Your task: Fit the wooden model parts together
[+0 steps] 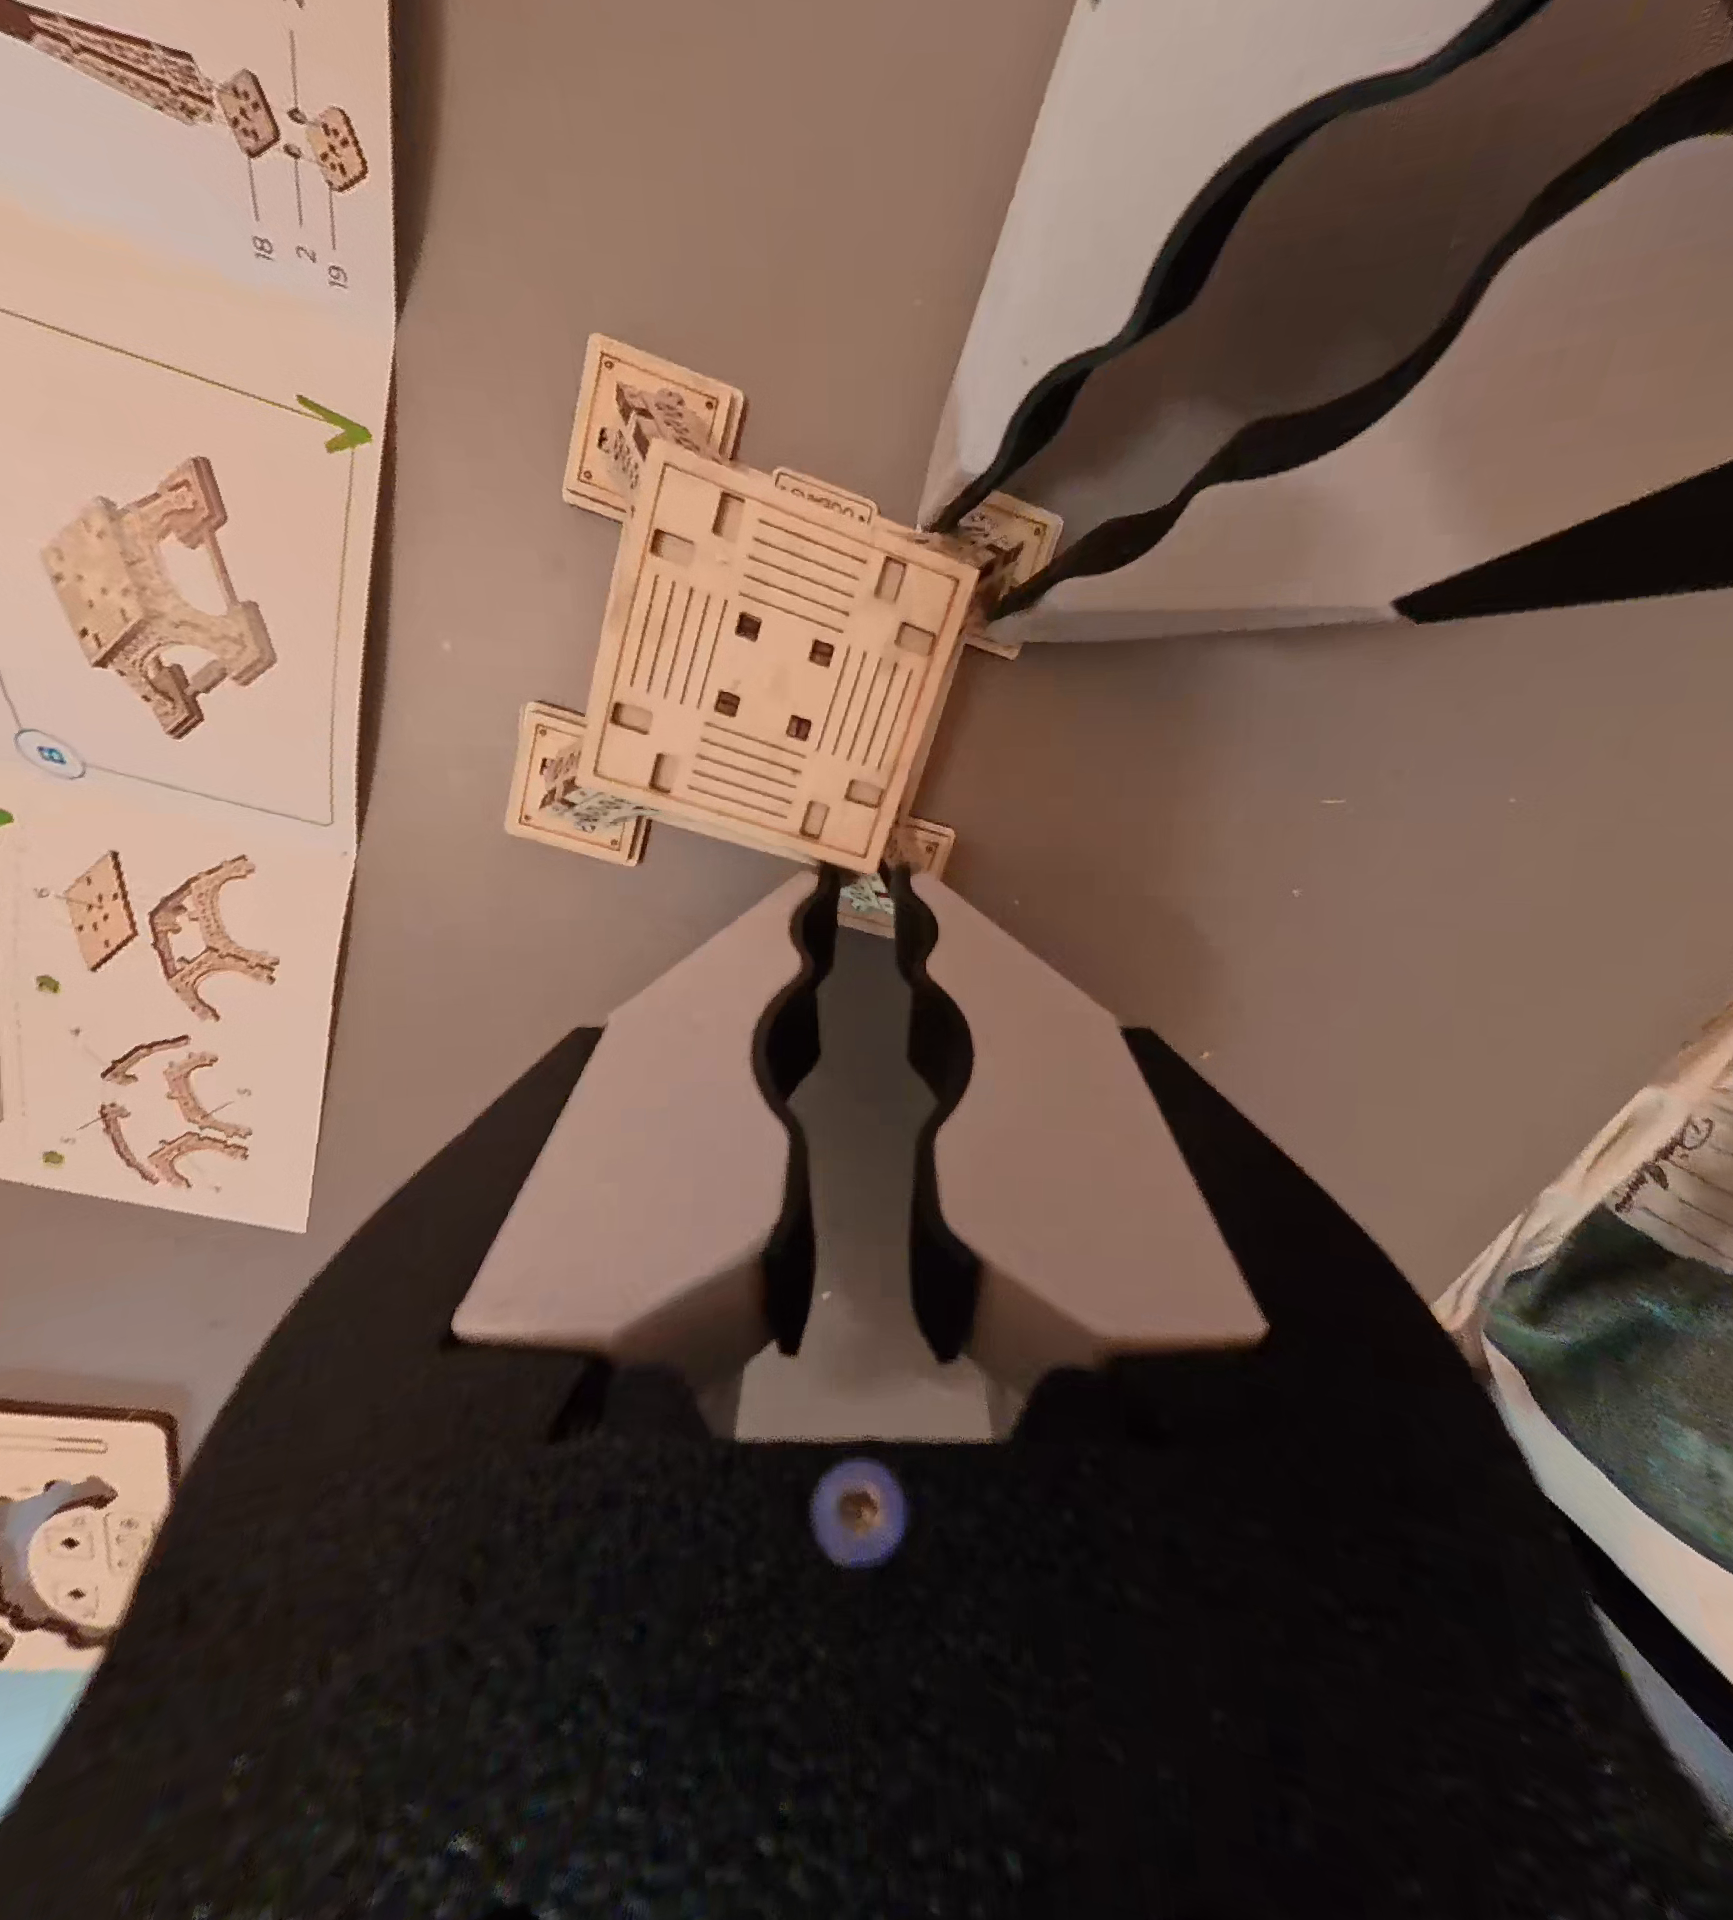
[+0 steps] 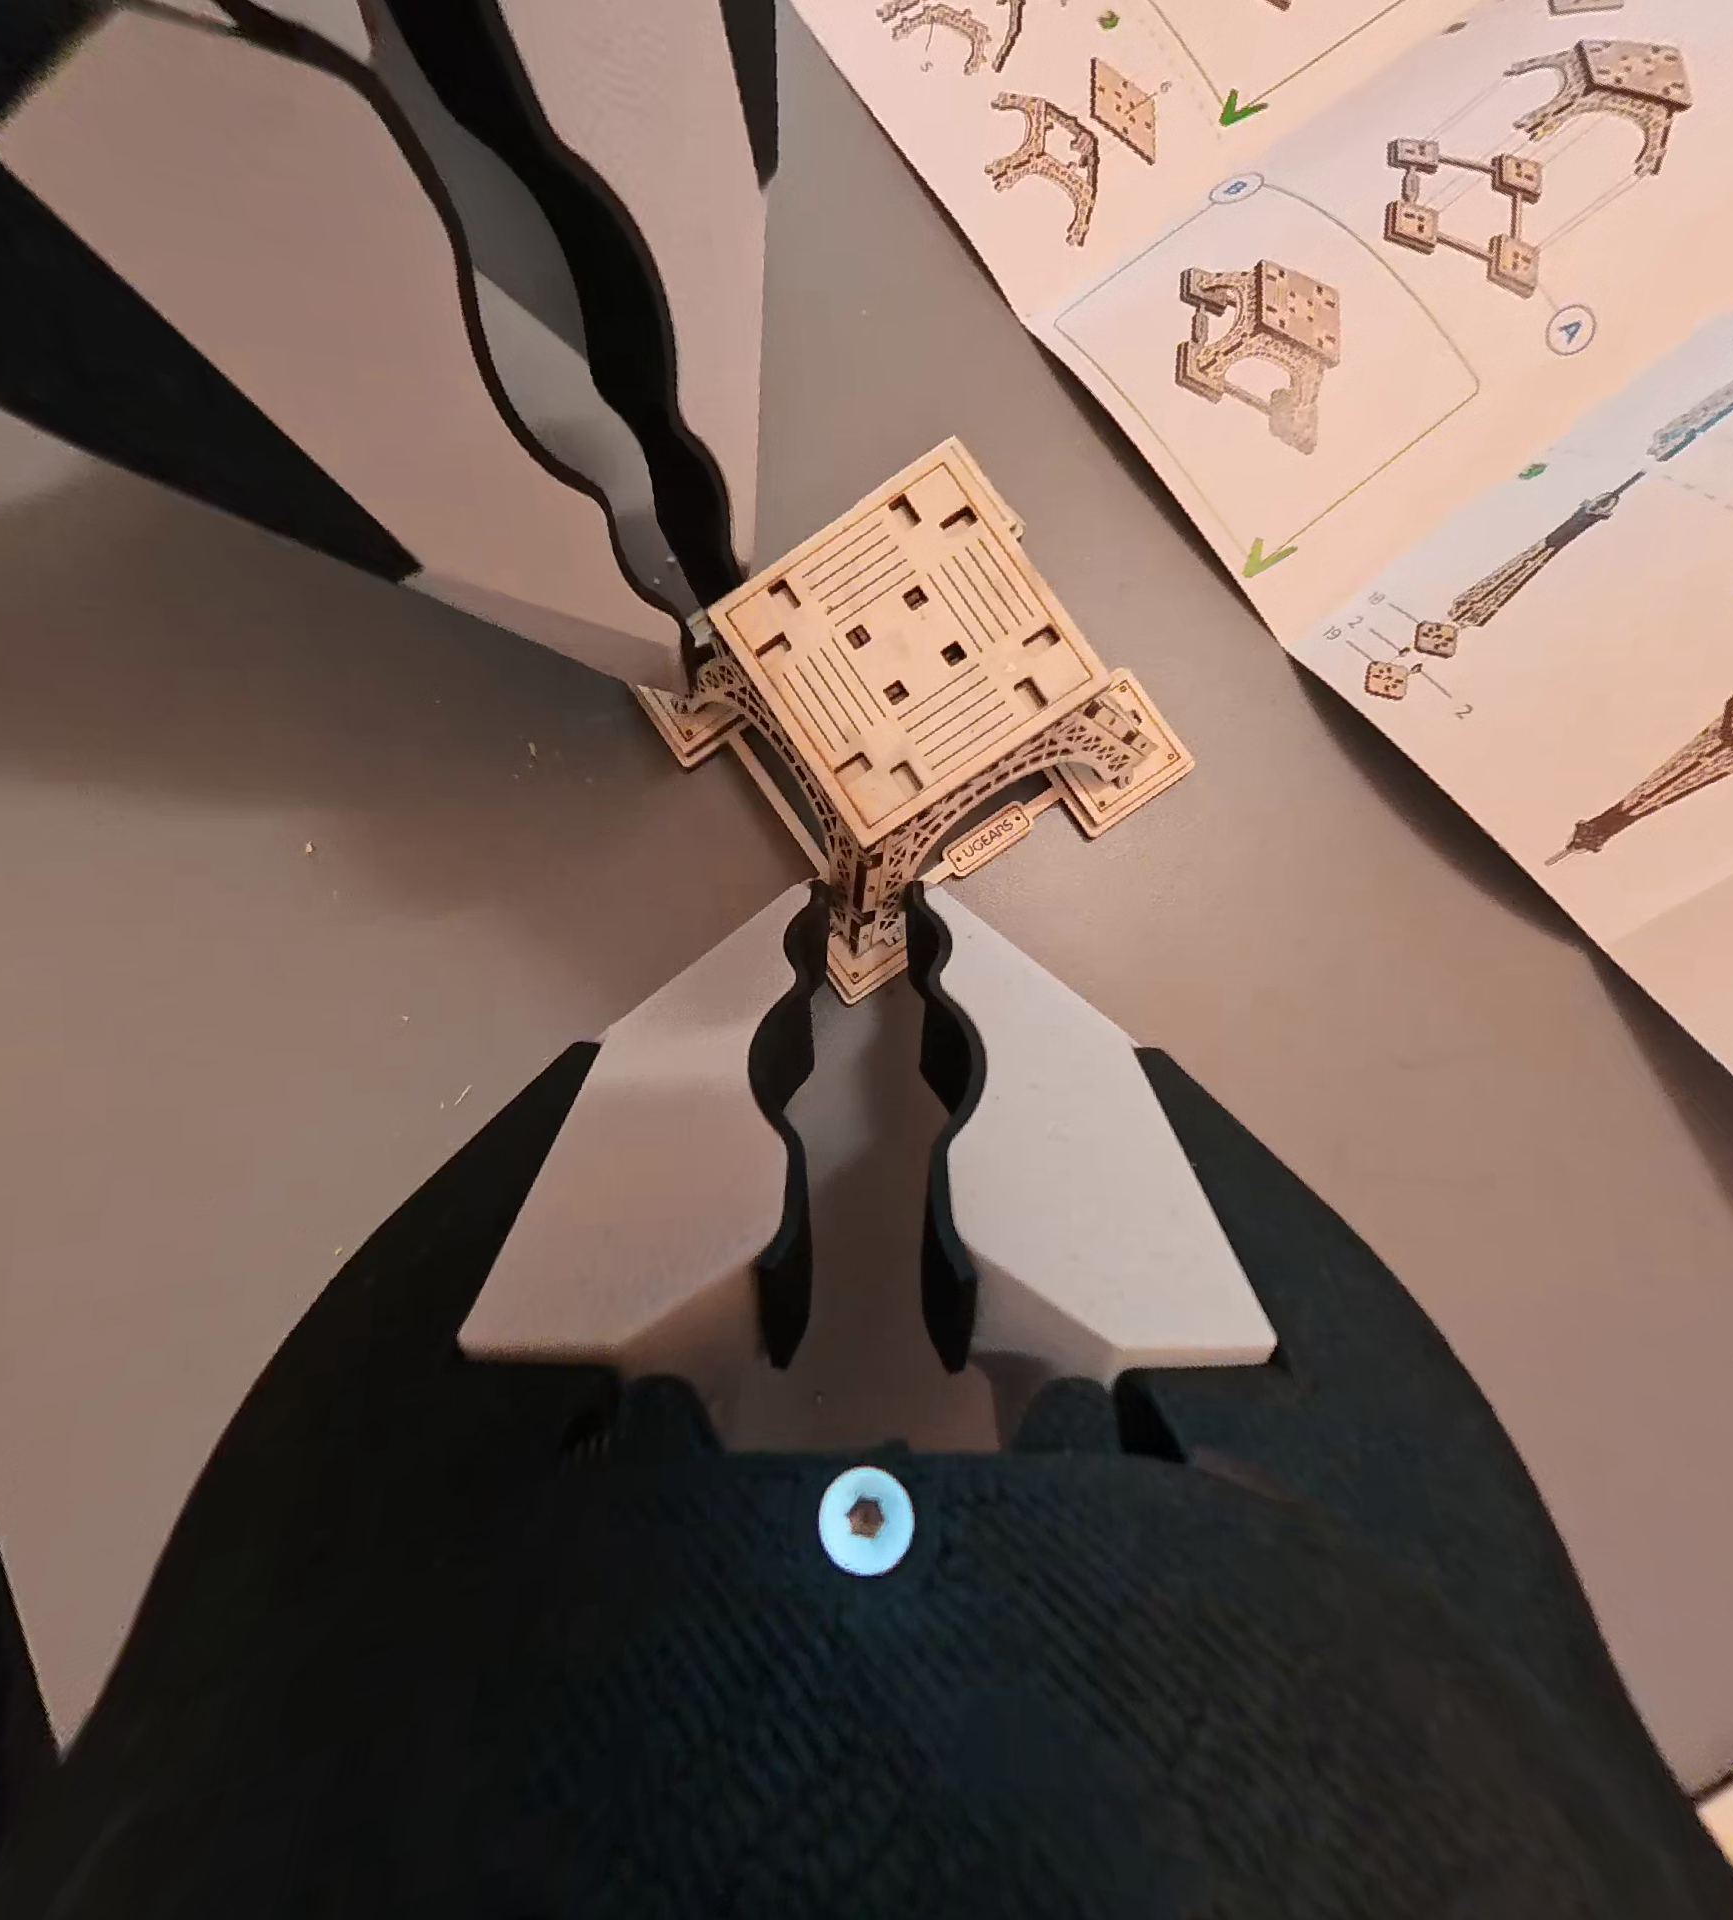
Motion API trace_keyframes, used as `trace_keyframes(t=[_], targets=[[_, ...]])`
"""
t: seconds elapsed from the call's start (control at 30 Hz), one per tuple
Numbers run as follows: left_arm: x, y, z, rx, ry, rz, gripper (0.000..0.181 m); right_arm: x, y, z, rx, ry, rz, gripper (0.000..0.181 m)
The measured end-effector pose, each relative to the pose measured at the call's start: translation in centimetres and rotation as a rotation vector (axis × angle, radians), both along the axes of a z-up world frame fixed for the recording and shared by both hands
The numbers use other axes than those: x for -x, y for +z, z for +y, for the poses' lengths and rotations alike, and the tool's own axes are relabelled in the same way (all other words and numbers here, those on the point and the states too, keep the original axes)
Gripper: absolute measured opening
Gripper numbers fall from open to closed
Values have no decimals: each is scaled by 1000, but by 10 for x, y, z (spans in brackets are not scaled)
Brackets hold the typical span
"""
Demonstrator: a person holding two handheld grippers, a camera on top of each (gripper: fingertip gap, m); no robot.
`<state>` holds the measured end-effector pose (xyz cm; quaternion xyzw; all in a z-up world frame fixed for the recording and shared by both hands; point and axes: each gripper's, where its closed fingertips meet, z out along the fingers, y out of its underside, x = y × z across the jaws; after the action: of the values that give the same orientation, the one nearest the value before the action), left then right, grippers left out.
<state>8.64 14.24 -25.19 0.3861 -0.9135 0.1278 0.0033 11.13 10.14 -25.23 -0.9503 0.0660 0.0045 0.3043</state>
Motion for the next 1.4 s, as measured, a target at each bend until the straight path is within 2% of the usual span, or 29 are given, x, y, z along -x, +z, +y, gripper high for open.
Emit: trace_keyframes(t=[0.03, 0.43, 0.53, 0.63, 0.83, 1.1, 1.4], targets=[[0, 0, 0, -4, 8, 9, 8, 0, 0, 0, 10, 6, 9, 12], [1, 0, 0, -40, 37, 102, 8, -6, 14, -6, 69, -22, 120, 10], [1, 0, 0, -56, 41, 117, 8, -4, 10, -7, 77, -30, 143, 13], [1, 0, 0, -48, 51, 129, 7, 2, 8, -3, 56, -20, 167, 4], [1, 0, 0, -21, 81, 122, 7, 0, 2, -5, 63, -41, 111, 6], [1, -1, 0, -69, 85, 109, 7, 1, 1, -6, 83, -26, 31, 4], [1, -2, -1, -102, 90, 80, 7, 0, 1, -5, -19, -58, 12, 4]])
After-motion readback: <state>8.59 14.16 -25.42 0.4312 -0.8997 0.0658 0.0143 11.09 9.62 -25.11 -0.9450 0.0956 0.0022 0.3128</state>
